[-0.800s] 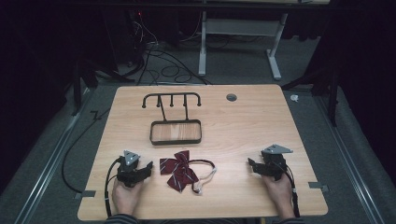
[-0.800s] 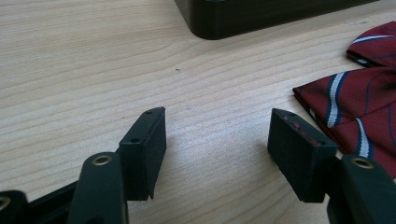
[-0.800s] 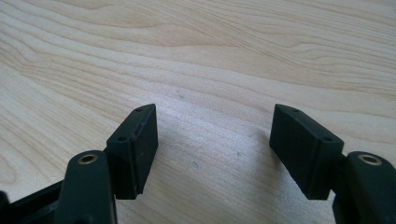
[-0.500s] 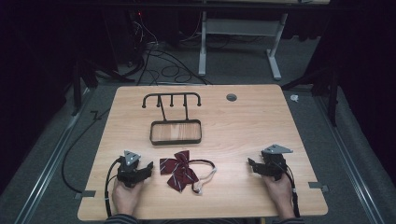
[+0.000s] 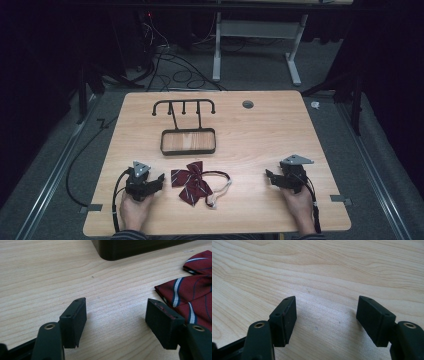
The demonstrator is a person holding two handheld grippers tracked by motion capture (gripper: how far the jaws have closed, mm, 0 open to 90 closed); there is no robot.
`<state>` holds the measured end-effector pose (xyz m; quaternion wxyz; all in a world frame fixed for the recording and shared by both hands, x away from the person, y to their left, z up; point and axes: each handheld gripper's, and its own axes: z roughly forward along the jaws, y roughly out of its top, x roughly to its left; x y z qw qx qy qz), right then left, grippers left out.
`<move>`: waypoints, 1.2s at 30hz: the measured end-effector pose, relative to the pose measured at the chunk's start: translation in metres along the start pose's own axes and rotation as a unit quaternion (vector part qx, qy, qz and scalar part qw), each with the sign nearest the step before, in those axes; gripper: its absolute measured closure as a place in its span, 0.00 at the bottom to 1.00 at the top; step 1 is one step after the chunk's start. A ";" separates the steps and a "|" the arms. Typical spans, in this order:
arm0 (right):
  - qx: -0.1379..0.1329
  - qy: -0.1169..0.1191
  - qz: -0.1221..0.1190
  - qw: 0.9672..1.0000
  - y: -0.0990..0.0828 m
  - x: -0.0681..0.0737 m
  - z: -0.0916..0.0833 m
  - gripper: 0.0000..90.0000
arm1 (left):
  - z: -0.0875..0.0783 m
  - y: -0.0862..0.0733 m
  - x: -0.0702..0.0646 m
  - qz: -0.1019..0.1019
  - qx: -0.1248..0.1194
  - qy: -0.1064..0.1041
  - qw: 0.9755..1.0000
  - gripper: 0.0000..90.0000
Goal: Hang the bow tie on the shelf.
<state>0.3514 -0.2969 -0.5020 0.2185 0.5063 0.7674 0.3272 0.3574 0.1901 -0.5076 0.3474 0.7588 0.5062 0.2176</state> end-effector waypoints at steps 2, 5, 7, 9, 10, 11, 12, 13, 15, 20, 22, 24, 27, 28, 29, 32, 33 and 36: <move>-0.001 0.000 0.001 1.000 0.000 0.000 0.000 0.38 | 0.000 0.000 0.000 0.000 -0.001 -0.001 1.000 0.38; -0.002 0.002 -0.001 1.000 0.000 -0.001 0.000 0.38 | 0.000 0.000 0.001 0.003 -0.001 -0.003 1.000 0.38; -0.002 0.003 0.000 1.000 0.000 -0.001 0.000 0.38 | -0.001 0.000 0.002 -0.001 0.003 -0.008 1.000 0.37; -0.002 0.003 0.000 1.000 0.000 -0.001 0.000 0.37 | -0.002 0.002 0.003 -0.007 0.009 -0.015 1.000 0.37; -0.002 0.004 0.001 1.000 0.000 -0.001 0.000 0.37 | -0.003 0.002 0.003 -0.011 0.010 -0.018 1.000 0.38; -0.002 0.004 0.001 1.000 0.000 -0.001 0.000 0.37 | -0.004 0.003 0.004 -0.011 0.012 -0.022 1.000 0.40; -0.002 0.004 0.001 1.000 0.000 -0.001 0.000 0.37 | -0.005 0.004 0.003 -0.009 0.009 -0.022 1.000 0.41; -0.003 0.005 0.001 1.000 0.000 -0.002 0.000 0.37 | -0.005 0.004 0.003 -0.008 0.009 -0.022 1.000 0.42; -0.003 0.006 0.003 1.000 0.000 -0.002 0.000 0.37 | -0.007 0.006 0.003 -0.006 0.008 -0.024 1.000 0.42; -0.003 0.006 0.002 1.000 0.000 -0.002 0.000 0.37 | -0.016 0.013 0.002 -0.007 -0.007 -0.042 0.999 0.43; -0.003 0.007 0.005 1.000 0.000 -0.002 0.000 0.37 | -0.019 0.016 -0.001 -0.003 -0.008 -0.052 0.999 0.44; -0.003 0.008 0.005 1.000 0.000 -0.002 0.000 0.37 | -0.022 0.020 -0.005 0.007 -0.009 -0.057 0.998 0.44; -0.003 0.007 0.005 1.000 0.000 -0.002 0.000 0.37 | -0.026 0.026 -0.011 0.018 -0.015 -0.067 0.997 0.45; -0.003 0.007 0.005 1.000 0.000 -0.002 0.000 0.37 | -0.027 0.028 -0.013 0.022 -0.017 -0.070 0.997 0.45; -0.003 0.007 0.003 1.000 0.000 -0.002 0.000 0.37 | -0.028 0.031 -0.015 0.023 -0.020 -0.075 0.997 0.45; -0.003 0.006 0.003 1.000 0.000 -0.002 0.000 0.37 | -0.031 0.037 -0.021 0.032 -0.026 -0.087 0.995 0.46; -0.003 0.007 0.003 1.000 0.000 -0.002 0.000 0.37 | -0.032 0.039 -0.023 0.037 -0.025 -0.090 0.995 0.46; -0.003 0.007 0.003 1.000 0.000 -0.002 0.000 0.37 | -0.031 0.044 -0.027 0.043 -0.022 -0.097 0.994 0.48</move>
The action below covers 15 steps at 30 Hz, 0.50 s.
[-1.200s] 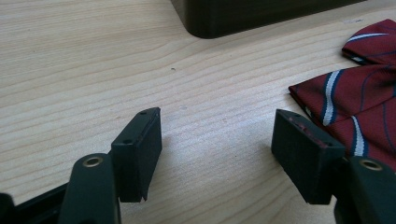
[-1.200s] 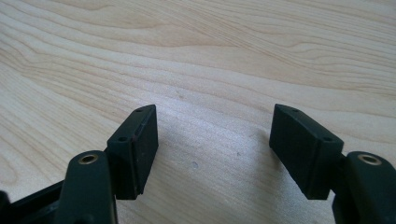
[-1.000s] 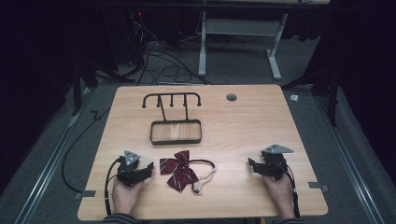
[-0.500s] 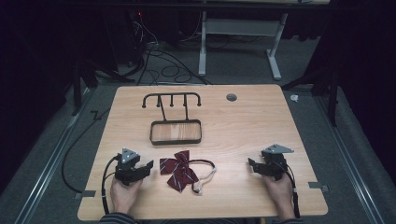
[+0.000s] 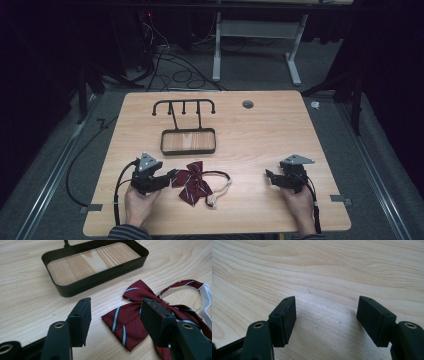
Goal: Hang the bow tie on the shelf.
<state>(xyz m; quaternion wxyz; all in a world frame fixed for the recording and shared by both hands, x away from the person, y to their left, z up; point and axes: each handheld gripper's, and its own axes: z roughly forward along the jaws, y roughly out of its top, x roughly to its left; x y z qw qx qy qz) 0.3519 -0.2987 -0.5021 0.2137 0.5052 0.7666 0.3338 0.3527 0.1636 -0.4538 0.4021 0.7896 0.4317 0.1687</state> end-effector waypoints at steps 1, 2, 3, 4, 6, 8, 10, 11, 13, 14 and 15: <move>0.000 0.000 0.000 1.000 0.000 0.000 0.000 0.37 | 0.001 0.001 0.000 -0.001 0.003 -0.002 1.000 0.48; 0.000 0.000 0.000 1.000 0.000 0.000 0.000 0.37 | 0.002 0.003 -0.001 -0.001 0.005 -0.004 1.000 0.48; 0.000 0.000 -0.001 1.000 0.000 0.000 0.000 0.38 | 0.003 0.003 -0.002 0.001 0.005 -0.006 1.000 0.49; 0.000 -0.001 -0.002 1.000 0.000 0.000 0.000 0.38 | 0.004 0.005 -0.003 0.003 0.005 -0.008 1.000 0.49; 0.000 -0.001 -0.001 1.000 0.000 0.000 0.000 0.38 | 0.005 0.006 -0.004 0.004 0.004 -0.013 1.000 0.49; 0.000 -0.001 -0.002 1.000 0.000 0.000 0.000 0.38 | 0.006 0.007 -0.006 0.004 0.002 -0.017 1.000 0.49; 0.001 -0.002 -0.002 1.000 0.000 0.001 0.000 0.38 | 0.007 0.009 -0.008 0.004 -0.001 -0.023 1.000 0.49; 0.001 -0.003 -0.004 1.000 0.000 0.001 0.000 0.38 | 0.007 0.010 -0.009 0.004 -0.003 -0.026 1.000 0.49; 0.001 -0.003 -0.004 1.000 0.000 0.001 0.000 0.38 | 0.008 0.012 -0.011 0.006 -0.005 -0.030 1.000 0.49; 0.001 -0.003 -0.005 1.000 0.000 0.001 0.000 0.38 | 0.009 0.014 -0.012 0.008 -0.007 -0.032 0.999 0.49; 0.001 -0.003 -0.005 1.000 0.000 0.001 0.000 0.38 | 0.009 0.015 -0.013 0.009 -0.007 -0.035 0.999 0.49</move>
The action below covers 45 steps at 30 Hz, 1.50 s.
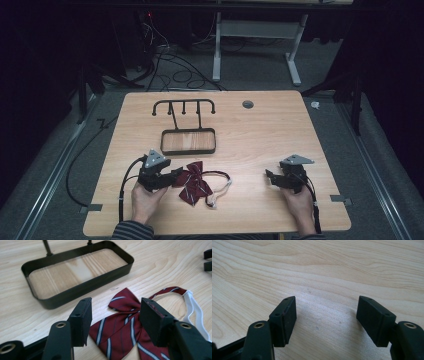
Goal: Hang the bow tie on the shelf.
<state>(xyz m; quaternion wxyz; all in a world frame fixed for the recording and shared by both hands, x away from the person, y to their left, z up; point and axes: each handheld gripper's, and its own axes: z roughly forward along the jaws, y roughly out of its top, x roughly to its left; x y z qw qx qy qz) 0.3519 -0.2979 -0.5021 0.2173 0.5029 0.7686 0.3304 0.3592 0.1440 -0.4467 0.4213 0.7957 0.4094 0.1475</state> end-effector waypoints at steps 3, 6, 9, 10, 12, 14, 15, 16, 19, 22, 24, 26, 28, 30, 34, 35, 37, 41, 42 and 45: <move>0.000 0.000 0.000 1.000 0.000 0.000 0.000 0.38 | 0.003 0.005 -0.003 0.004 0.000 -0.005 1.000 0.49; 0.000 0.001 0.000 1.000 0.000 0.000 0.000 0.37 | 0.004 0.011 -0.005 0.009 -0.001 -0.010 1.000 0.49; 0.000 0.001 0.000 1.000 0.000 0.000 0.000 0.38 | 0.006 0.016 -0.007 0.015 -0.001 -0.017 1.000 0.49; 0.000 0.000 0.000 1.000 0.000 0.000 0.000 0.38 | 0.007 0.018 -0.008 0.019 0.001 -0.018 1.000 0.50; 0.001 0.000 0.002 1.000 0.000 0.001 0.000 0.38 | 0.009 0.022 -0.011 0.027 0.003 -0.021 0.999 0.50; 0.002 -0.001 0.003 1.000 0.000 0.001 0.000 0.38 | 0.012 0.025 -0.013 0.033 0.003 -0.027 0.999 0.52; 0.002 -0.001 0.002 1.000 0.000 0.001 0.000 0.37 | 0.014 0.027 -0.015 0.037 0.005 -0.028 0.999 0.54; 0.002 -0.001 0.002 1.000 0.000 0.001 0.000 0.37 | 0.017 0.028 -0.017 0.041 0.006 -0.029 0.999 0.55; 0.002 -0.001 0.002 1.000 0.000 0.001 0.000 0.38 | 0.026 0.032 -0.022 0.049 0.015 -0.044 0.998 0.56; 0.002 -0.001 0.002 1.000 0.000 0.001 0.000 0.38 | 0.033 0.035 -0.027 0.053 0.019 -0.059 0.997 0.56; 0.002 -0.001 0.002 1.000 0.000 0.001 0.000 0.38 | 0.038 0.035 -0.030 0.054 0.021 -0.066 0.996 0.57; 0.002 -0.002 0.001 1.000 0.000 0.001 0.000 0.38 | 0.043 0.036 -0.032 0.055 0.025 -0.074 0.995 0.59; 0.002 -0.002 0.000 1.000 0.000 0.001 0.000 0.38 | 0.048 0.035 -0.035 0.053 0.031 -0.086 0.994 0.61; 0.002 -0.002 -0.001 1.000 0.000 0.001 0.000 0.38 | 0.052 0.035 -0.037 0.057 0.037 -0.090 0.994 0.62; 0.002 -0.002 -0.001 1.000 0.000 0.001 0.000 0.38 | 0.061 0.034 -0.041 0.063 0.048 -0.095 0.992 0.64; 0.002 -0.002 -0.001 1.000 0.000 0.001 0.000 0.38 | 0.063 0.034 -0.042 0.065 0.050 -0.097 0.992 0.64; 0.002 -0.002 -0.001 1.000 0.000 0.001 0.000 0.38 | 0.068 0.034 -0.046 0.067 0.052 -0.102 0.991 0.65; 0.002 -0.003 -0.001 1.000 0.000 0.001 0.000 0.38 | 0.077 0.033 -0.051 0.075 0.061 -0.109 0.989 0.67; 0.002 -0.003 -0.001 1.000 0.000 0.001 0.000 0.38 | 0.079 0.032 -0.053 0.078 0.065 -0.108 0.989 0.67; 0.002 -0.001 0.003 1.000 0.000 0.001 0.000 0.38 | 0.086 0.032 -0.058 0.087 0.075 -0.111 0.987 0.69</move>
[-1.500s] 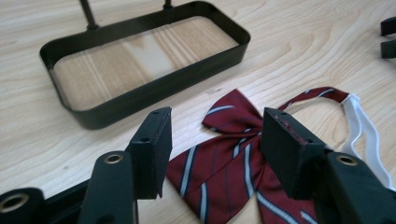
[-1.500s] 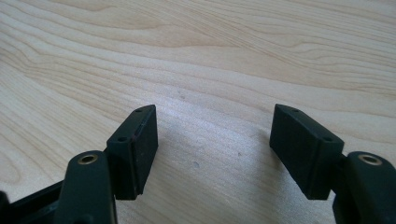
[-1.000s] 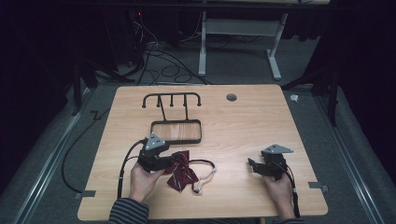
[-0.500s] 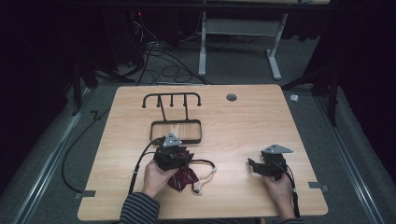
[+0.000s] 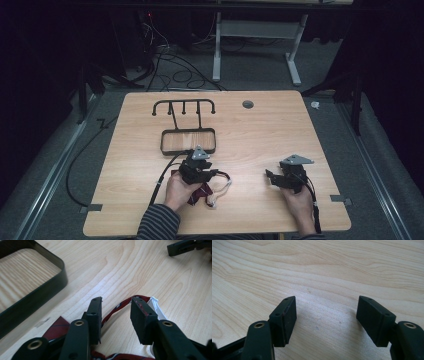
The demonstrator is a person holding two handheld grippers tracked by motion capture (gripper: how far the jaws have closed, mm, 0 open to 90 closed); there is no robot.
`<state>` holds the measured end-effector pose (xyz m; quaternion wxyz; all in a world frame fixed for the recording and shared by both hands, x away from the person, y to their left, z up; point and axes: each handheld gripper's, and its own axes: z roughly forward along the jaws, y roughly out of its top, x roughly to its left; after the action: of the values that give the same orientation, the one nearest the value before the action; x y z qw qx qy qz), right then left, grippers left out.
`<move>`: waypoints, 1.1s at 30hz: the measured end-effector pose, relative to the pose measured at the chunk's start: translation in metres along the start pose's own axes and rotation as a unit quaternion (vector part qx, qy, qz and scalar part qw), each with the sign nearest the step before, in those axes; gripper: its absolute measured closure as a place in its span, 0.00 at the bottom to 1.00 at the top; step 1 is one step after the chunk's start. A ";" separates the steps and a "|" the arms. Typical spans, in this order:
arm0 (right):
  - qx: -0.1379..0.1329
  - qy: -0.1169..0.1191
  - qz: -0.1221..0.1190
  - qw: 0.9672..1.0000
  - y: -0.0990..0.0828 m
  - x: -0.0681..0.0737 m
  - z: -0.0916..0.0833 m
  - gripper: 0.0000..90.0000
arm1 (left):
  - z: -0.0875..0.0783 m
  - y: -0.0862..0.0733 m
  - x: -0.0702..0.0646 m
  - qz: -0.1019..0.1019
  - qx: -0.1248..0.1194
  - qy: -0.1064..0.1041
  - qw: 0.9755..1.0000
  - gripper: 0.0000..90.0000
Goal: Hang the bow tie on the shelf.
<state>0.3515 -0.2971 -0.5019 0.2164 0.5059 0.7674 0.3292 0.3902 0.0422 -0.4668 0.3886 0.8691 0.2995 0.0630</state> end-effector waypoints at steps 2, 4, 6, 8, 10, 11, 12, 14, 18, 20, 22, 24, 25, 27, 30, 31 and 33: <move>0.000 0.001 0.000 1.000 0.000 0.000 0.000 0.38 | 0.005 0.001 -0.002 0.003 0.004 -0.003 1.000 0.71; 0.000 0.001 0.000 1.000 0.000 0.000 0.000 0.38 | 0.008 0.002 -0.002 0.005 0.006 -0.004 1.000 0.73; 0.000 0.001 0.000 1.000 0.000 0.000 0.000 0.37 | 0.011 0.003 -0.002 0.005 0.008 -0.007 1.000 0.74; 0.000 0.001 0.000 1.000 0.000 0.000 0.000 0.37 | 0.014 0.003 -0.002 0.006 0.012 -0.008 1.000 0.75; -0.001 0.001 -0.001 1.000 0.000 0.000 0.000 0.38 | 0.017 0.004 -0.002 0.007 0.018 -0.007 1.000 0.76; 0.000 0.001 -0.001 1.000 0.000 0.000 0.000 0.37 | 0.019 0.004 -0.002 0.008 0.019 -0.007 1.000 0.77; -0.001 0.001 -0.001 1.000 0.000 0.000 0.000 0.37 | 0.020 0.004 -0.001 0.006 0.020 -0.007 1.000 0.78; 0.000 0.000 -0.001 1.000 0.000 0.000 0.000 0.37 | 0.022 0.003 0.000 0.006 0.023 -0.006 1.000 0.79; 0.001 0.000 -0.002 1.000 0.000 0.000 0.000 0.37 | 0.027 0.002 0.002 0.004 0.029 -0.005 1.000 0.82; 0.002 0.000 -0.002 1.000 0.000 0.000 0.000 0.37 | 0.028 0.001 0.002 0.004 0.034 -0.006 0.999 0.84; 0.001 -0.001 -0.003 1.000 0.000 0.000 0.000 0.38 | 0.029 0.001 0.003 0.006 0.040 -0.007 0.999 0.87; 0.001 -0.001 -0.003 1.000 0.000 0.000 0.000 0.38 | 0.030 0.000 0.003 0.008 0.042 -0.006 0.999 0.89; 0.001 -0.001 -0.003 1.000 0.000 0.000 0.000 0.38 | 0.030 0.000 0.003 0.010 0.043 -0.005 0.999 0.92; 0.001 -0.001 -0.003 1.000 0.000 0.000 0.000 0.38 | 0.030 0.000 0.004 0.008 0.042 -0.005 0.999 0.95; 0.001 -0.001 -0.003 1.000 0.000 0.000 0.000 0.38 | 0.030 0.000 0.004 0.011 0.043 0.001 0.999 0.99; 0.001 -0.001 -0.003 1.000 0.000 0.000 0.000 0.38 | 0.030 0.000 0.003 0.012 0.043 0.003 0.999 0.99; 0.002 -0.001 -0.002 1.000 0.000 0.000 0.000 0.38 | 0.029 0.001 0.003 0.015 0.042 0.006 0.999 0.99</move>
<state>0.3514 -0.2969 -0.5018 0.2168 0.5048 0.7688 0.3272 0.4026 0.0251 -0.4867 0.3486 0.8888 0.2910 0.0614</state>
